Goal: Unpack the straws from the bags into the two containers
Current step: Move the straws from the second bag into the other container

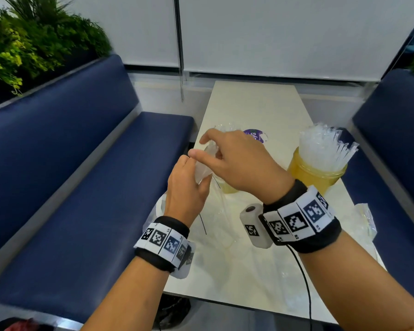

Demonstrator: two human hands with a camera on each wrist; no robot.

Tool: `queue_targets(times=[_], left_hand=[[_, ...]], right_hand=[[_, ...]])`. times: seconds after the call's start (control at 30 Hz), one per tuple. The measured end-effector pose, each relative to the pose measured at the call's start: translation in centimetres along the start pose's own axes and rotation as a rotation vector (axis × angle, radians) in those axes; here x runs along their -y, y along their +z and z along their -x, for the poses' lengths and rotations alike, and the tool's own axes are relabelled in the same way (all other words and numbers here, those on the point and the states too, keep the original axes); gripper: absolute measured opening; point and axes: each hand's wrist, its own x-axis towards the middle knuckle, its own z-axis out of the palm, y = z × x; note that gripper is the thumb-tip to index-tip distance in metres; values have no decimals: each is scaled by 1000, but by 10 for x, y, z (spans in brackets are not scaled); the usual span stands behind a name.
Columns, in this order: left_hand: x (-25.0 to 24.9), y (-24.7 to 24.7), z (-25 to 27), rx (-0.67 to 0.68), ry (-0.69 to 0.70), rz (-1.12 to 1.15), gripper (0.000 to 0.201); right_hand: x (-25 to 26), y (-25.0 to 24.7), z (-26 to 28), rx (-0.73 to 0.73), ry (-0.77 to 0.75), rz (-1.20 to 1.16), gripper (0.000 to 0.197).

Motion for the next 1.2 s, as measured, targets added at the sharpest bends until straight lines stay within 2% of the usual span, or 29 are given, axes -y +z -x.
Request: queue_targets(times=[0.1,0.2,0.33,0.43,0.6,0.67,0.83,1.03,1.13,1.2], left_hand=[[-1,2,0,-2,-23,21,29],[-8,0,0,9,-23,91,33],[-17,-2,-1,0,-102,117,10],[-13,0,1,-16,-117,166,12],[-7,-6,-1,5,-87,42,40],[-8,-11,-2,20,-94,23,45],[-9,-13,-5,34,-86,15,41],[3,-11,-7,52,-103,66,34],[4,-12,-7,45,-103,43,30],[2,-14,-7,48,-102,29,28]], right_hand=[[-1,4,-3,-105,-80,39,54],[-2,22,-9,-143,-154,65,41],[-6,53,-15,-265,-186,-1,32],[-7,56,-19,-309,-179,-38,34],[-11,26,-34,-415,-188,-60,41],[-14,5,-43,-435,-179,-45,44],[-27,-47,-53,-499,-173,-7,46],[-61,-92,-54,-636,-63,-25,46],[-83,-97,-62,-738,31,60,45],[-98,-86,-75,-756,101,154,44]])
